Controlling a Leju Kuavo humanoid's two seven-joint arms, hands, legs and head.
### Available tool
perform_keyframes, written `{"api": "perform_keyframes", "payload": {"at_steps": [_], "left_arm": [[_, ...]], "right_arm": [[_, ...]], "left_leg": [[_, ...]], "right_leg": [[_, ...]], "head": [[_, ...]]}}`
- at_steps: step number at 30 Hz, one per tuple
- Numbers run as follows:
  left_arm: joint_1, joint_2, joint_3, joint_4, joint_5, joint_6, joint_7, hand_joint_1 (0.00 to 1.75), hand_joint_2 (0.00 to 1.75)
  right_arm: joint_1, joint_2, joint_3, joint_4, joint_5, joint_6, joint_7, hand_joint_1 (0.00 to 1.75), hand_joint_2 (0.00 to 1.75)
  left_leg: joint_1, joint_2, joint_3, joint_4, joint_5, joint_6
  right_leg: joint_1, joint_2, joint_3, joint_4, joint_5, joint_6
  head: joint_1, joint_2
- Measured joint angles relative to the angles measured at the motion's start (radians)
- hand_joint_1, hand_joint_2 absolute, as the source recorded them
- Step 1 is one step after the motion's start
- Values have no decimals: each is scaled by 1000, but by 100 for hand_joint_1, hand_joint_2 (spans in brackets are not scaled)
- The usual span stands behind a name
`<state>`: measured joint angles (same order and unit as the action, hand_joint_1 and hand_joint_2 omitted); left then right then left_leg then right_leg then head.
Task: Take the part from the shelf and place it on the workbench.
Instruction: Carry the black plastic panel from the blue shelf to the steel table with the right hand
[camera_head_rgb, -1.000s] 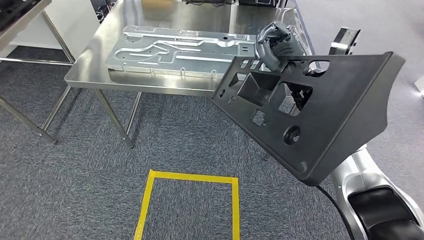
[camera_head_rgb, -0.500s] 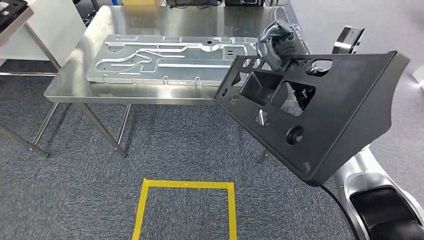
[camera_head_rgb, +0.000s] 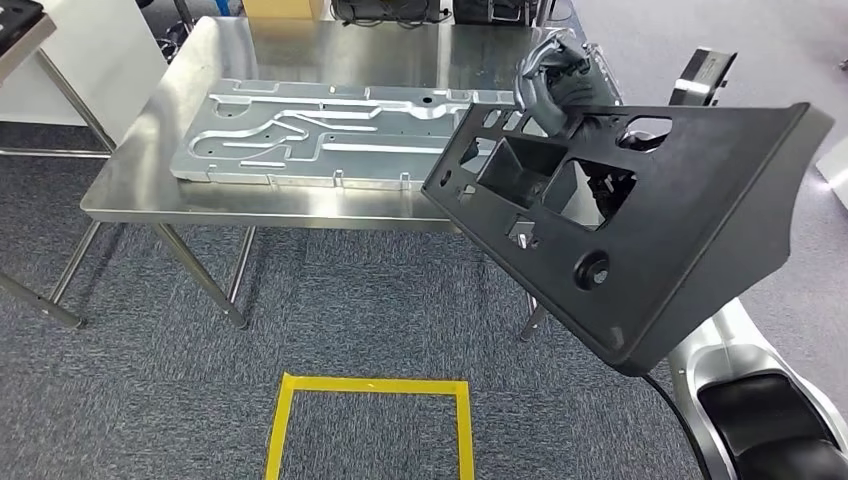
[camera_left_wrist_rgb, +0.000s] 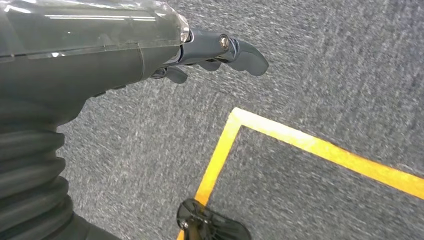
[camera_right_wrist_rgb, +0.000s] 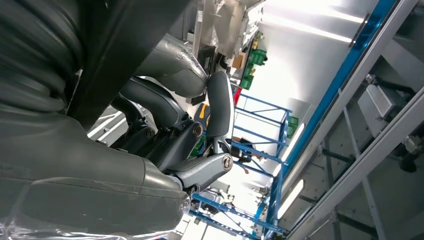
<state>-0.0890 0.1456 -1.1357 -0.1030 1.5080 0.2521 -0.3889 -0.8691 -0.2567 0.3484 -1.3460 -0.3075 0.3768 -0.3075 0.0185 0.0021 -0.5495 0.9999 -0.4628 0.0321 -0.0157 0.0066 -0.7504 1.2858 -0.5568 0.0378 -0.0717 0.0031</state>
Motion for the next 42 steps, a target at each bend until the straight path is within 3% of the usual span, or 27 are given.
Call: {"api": "perform_keyframes", "payload": {"at_steps": [1, 3, 5, 7, 9, 11, 13, 15, 16, 17, 18, 20, 21, 23, 25, 26, 28, 30, 31, 33, 35, 39, 41, 42], "left_arm": [[0, 0, 0, 0, 0, -2, 0, 0, 175], [0, -1, 0, 0, 0, -4, 0, 0, 175], [-1, -1, -1, 0, 0, -5, 0, 0, 175], [-2, -1, -1, 0, 0, -6, 0, 0, 175], [-5, -1, -1, 0, 0, -7, 0, 0, 175], [-7, -1, -1, 0, 0, -7, -1, 0, 175], [-5, -1, -2, 0, 0, -7, -1, 0, 175], [-2, -1, -2, 0, 0, -7, -1, 0, 175], [-1, -1, -3, 0, 0, -8, -2, 0, 175], [-1, -1, -4, 0, 0, -8, -2, 0, 175], [0, 1, -5, 0, 0, -8, -3, 0, 175], [1, 4, -6, 0, 0, -9, -3, 0, 175], [1, 6, -6, 0, 0, -9, -3, 0, 175], [0, 7, -6, 0, 0, -10, -4, 0, 175], [-2, 7, -8, 0, 0, -10, -6, 0, 175], [-3, 6, -8, 0, 0, -10, -7, 0, 175], [-4, 6, -12, 0, 0, -12, -7, 0, 175], [-3, 5, -18, 0, 0, -13, -7, 0, 175], [-3, 5, -20, 0, 0, -13, -7, 0, 175], [-3, 4, -23, 0, 0, -13, -5, 0, 175], [-4, 4, -24, 0, 0, -13, -3, 0, 175], [-5, 4, -26, 0, 0, -11, -1, 0, 175], [-7, 4, -26, 0, 0, -12, -2, 0, 175], [-7, 4, -26, 0, 0, -12, -3, 0, 175]], "right_arm": [[2, -1, -1, 0, 0, 0, 0, 166, 175], [3, -5, -3, 0, 0, 0, 0, 166, 175], [3, -9, -5, 1, 0, 1, 0, 166, 175], [4, -13, -7, 0, 1, 2, -1, 166, 175], [4, -15, -10, -2, 1, 4, -4, 166, 175], [0, -15, -10, -3, 1, 4, -6, 166, 175], [0, -15, -9, -2, 1, 4, -6, 166, 175], [3, -15, -8, -1, 1, 6, -6, 166, 175], [3, -15, -8, 0, 2, 6, -6, 166, 175], [3, -15, -8, 0, 2, 7, -6, 166, 175], [3, -15, -8, 0, 2, 6, -6, 166, 175], [1, -15, -8, 2, 3, 7, -6, 166, 175], [1, -16, -8, 3, 3, 7, -6, 166, 175], [1, -16, -9, 3, 4, 7, -7, 166, 175], [-1, -17, -10, 2, 5, 6, -8, 166, 175], [-3, -19, -11, 2, 5, 6, -8, 166, 175], [-3, -21, -12, 2, 5, 5, -9, 166, 175], [5, -26, -13, 2, 5, 4, -9, 166, 175], [8, -29, -14, 2, 5, 4, -9, 166, 175], [10, -34, -18, 3, 6, 3, -12, 166, 175], [11, -38, -23, 3, 8, 3, -16, 166, 175], [12, -43, -27, 4, 21, 2, -18, 166, 175], [5, -43, -27, 7, 27, 1, -16, 166, 175], [0, -43, -27, 11, 30, 1, -14, 166, 175]], "left_leg": [[2, 0, 14, 0, -10, -3], [4, 0, 44, 2, -34, -13], [4, 0, 59, -1, -54, -27], [3, 2, 67, -1, -57, -42], [4, 3, 55, 42, -47, -52], [6, 2, -9, 151, -50, -56], [4, 2, -95, 266, -101, -57], [0, 2, -148, 292, -152, -49], [-2, 2, -153, 261, -146, -41], [-7, 2, -145, 204, -107, -31], [-13, 0, -132, 136, -42, -19], [-24, -4, -111, 37, 55, -5], [-27, -6, -106, 15, 76, -1], [-27, -6, -90, 2, 75, 4], [-23, -5, -67, -8, 73, 11], [-20, -6, -57, -10, 70, 13], [-19, -6, -46, -11, 60, 14], [-16, -7, -34, -9, 48, 11], [-15, -8, -26, -7, 40, 8], [-13, -9, -8, -4, 23, 2], [-12, -9, 3, -2, 9, -8], [-15, -8, 5, 12, -4, -31], [-12, -7, -25, 79, -41, -40], [-11, -7, -57, 141, -71, -44]], "right_leg": [[-3, -2, 4, -39, 30, 0], [-6, -10, 40, -177, 132, -1], [-1, -16, 64, -264, 191, -11], [4, -12, 71, -275, 188, -29], [2, -7, 86, -280, 182, -45], [3, -6, 105, -282, 170, -58], [8, -2, 122, -282, 153, -67], [16, 3, 145, -282, 134, -71], [21, 5, 159, -282, 123, -72], [25, 6, 174, -282, 112, -73], [28, 6, 186, -282, 102, -73], [32, 9, 201, -281, 83, -69], [32, 11, 203, -278, 80, -64], [31, 13, 208, -272, 79, -52], [29, 9, 195, -231, 68, -39], [26, 7, 171, -185, 52, -33], [17, 5, 93, -64, 3, -21], [8, 2, 35, -7, -21, -14], [4, 0, 31, -30, -1, -12], [0, -5, 67, -160, 97, -11], [4, -8, 100, -264, 158, -19], [6, -7, 109, -285, 171, -44], [3, -7, 118, -288, 168, -53], [3, -7, 121, -289, 165, -57]], "head": [[0, 0], [0, 0], [0, 0], [1, 0], [1, 0], [0, 0], [0, 0], [0, 0], [0, 0], [0, 0], [0, 0], [0, 0], [0, 0], [0, 0], [0, 0], [0, 0], [0, 0], [0, 0], [0, 0], [0, 0], [0, 0], [0, 0], [0, 0], [0, 0]]}}
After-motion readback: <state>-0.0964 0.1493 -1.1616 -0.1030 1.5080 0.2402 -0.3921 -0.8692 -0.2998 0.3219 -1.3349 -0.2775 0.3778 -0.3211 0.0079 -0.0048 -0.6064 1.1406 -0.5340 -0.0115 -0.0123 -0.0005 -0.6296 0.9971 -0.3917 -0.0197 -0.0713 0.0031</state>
